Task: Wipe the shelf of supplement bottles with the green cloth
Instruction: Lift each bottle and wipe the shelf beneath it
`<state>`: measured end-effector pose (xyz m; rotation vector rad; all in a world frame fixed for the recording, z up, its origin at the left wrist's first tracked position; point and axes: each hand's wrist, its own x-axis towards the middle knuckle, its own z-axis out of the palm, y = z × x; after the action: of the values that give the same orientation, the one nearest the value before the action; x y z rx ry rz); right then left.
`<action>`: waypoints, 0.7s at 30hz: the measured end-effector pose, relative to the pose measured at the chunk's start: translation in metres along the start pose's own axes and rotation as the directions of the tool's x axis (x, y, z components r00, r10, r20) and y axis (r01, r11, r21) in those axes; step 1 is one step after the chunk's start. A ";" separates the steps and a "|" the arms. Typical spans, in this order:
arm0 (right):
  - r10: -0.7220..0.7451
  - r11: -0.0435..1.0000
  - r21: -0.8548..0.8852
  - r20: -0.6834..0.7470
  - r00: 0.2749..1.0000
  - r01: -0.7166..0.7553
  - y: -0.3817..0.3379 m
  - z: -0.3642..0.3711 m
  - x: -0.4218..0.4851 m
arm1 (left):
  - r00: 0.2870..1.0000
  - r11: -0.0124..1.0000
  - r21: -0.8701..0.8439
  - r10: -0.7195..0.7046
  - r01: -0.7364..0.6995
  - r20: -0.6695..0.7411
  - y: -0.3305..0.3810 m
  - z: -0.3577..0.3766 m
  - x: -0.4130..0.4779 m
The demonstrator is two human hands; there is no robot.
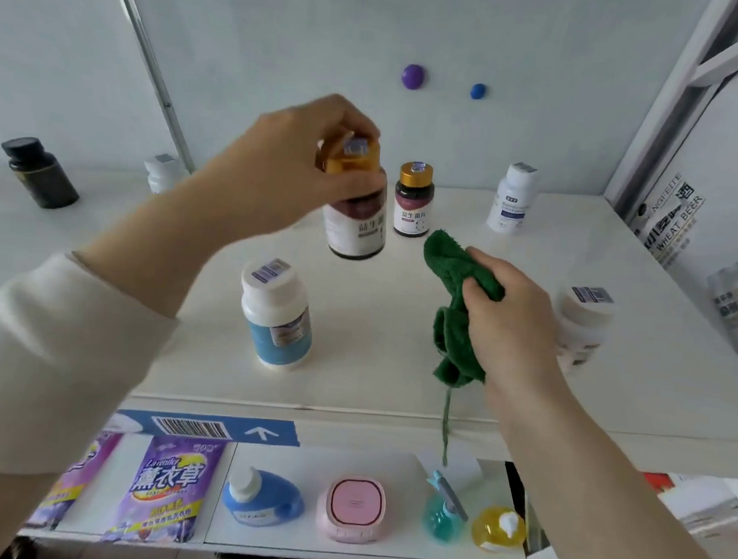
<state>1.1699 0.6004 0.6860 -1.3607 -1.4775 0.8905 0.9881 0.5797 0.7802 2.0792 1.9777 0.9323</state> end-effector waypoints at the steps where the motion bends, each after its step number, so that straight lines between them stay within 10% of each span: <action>1: -0.038 0.993 -0.110 -0.030 0.999 0.035 0.004 0.009 0.011 | 1.000 1.000 -0.020 -0.004 0.004 -0.005 -0.002 -0.004 0.005; 9: -0.001 0.787 -0.617 -0.044 0.999 -0.027 0.042 0.038 0.102 | 0.999 0.998 -0.065 0.009 -0.012 -0.044 -0.022 -0.019 0.020; 17: -0.214 0.868 -0.246 0.598 0.772 0.431 0.032 0.023 -0.005 | 0.994 0.992 -0.098 0.074 -0.081 -0.075 -0.027 -0.024 0.023; 21: -0.195 0.942 -0.157 0.464 0.864 0.296 0.018 0.021 0.022 | 0.995 0.990 -0.110 0.081 -0.087 -0.061 -0.029 -0.025 0.022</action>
<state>1.1569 0.6256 0.6659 -1.1269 -2.1096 0.9255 0.9498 0.5964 0.7938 2.1101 1.8295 1.1036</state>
